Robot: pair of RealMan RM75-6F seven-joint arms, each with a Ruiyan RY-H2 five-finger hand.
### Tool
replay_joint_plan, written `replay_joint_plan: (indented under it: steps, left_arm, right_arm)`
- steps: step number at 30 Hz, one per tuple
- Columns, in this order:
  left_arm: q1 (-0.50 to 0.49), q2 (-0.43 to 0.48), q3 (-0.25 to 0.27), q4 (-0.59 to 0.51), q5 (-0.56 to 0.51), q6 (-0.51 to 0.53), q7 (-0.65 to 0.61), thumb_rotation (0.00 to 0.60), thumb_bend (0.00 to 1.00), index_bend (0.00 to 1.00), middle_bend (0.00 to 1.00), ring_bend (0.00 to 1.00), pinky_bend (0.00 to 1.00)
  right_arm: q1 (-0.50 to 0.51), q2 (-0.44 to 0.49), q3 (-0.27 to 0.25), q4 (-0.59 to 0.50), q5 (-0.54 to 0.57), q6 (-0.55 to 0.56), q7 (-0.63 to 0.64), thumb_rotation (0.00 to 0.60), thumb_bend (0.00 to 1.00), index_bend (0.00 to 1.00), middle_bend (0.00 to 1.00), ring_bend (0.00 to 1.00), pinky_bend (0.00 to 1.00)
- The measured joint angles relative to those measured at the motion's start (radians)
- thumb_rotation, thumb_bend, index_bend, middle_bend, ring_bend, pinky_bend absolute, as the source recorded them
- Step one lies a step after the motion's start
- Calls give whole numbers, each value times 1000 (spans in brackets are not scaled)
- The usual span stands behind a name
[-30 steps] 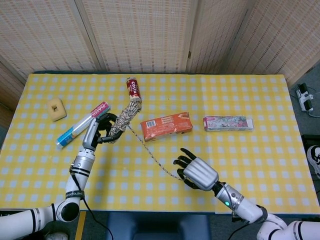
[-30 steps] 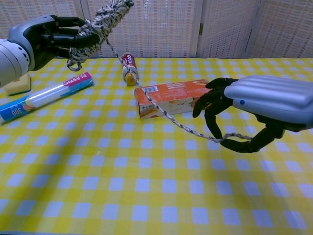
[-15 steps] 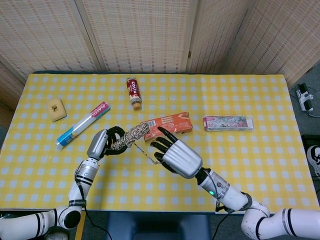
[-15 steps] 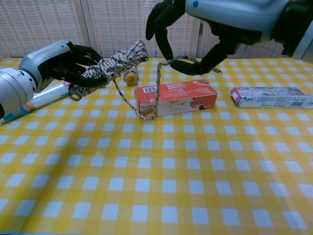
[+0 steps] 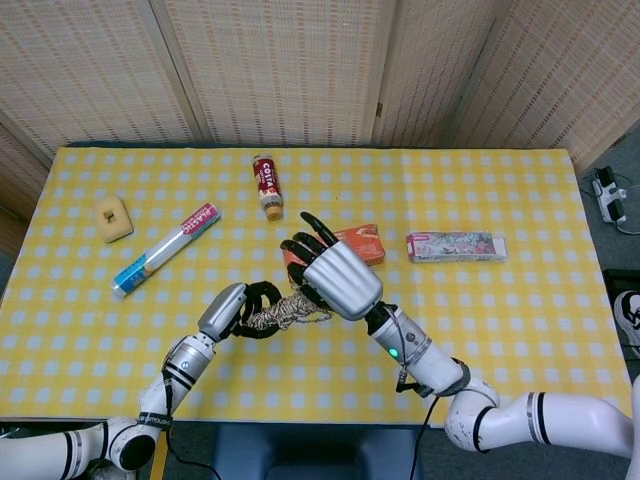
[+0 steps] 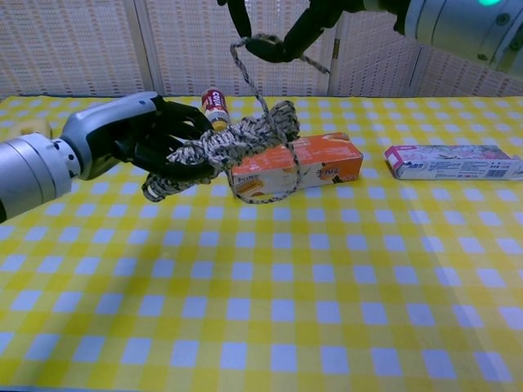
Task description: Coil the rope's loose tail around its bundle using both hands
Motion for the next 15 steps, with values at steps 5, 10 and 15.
replay_joint_plan:
  steps: [5, 10, 15]
  left_arm:
    - [-11, 30, 9, -5, 91, -38, -218, 600, 613, 754, 759, 728, 785]
    - [-30, 61, 21, -6, 183, -68, -468, 600, 613, 754, 759, 727, 785]
    - [-63, 94, 36, -13, 280, -79, -704, 600, 613, 754, 759, 728, 785]
  right_arm:
    - [-3, -1, 1, 53, 48, 5, 41, 600, 519, 718, 274, 225, 1]
    - [-4, -7, -26, 103, 53, -2, 71, 600, 519, 718, 274, 225, 1]
    - [-5, -18, -45, 138, 44, -5, 111, 600, 520, 718, 274, 225, 1]
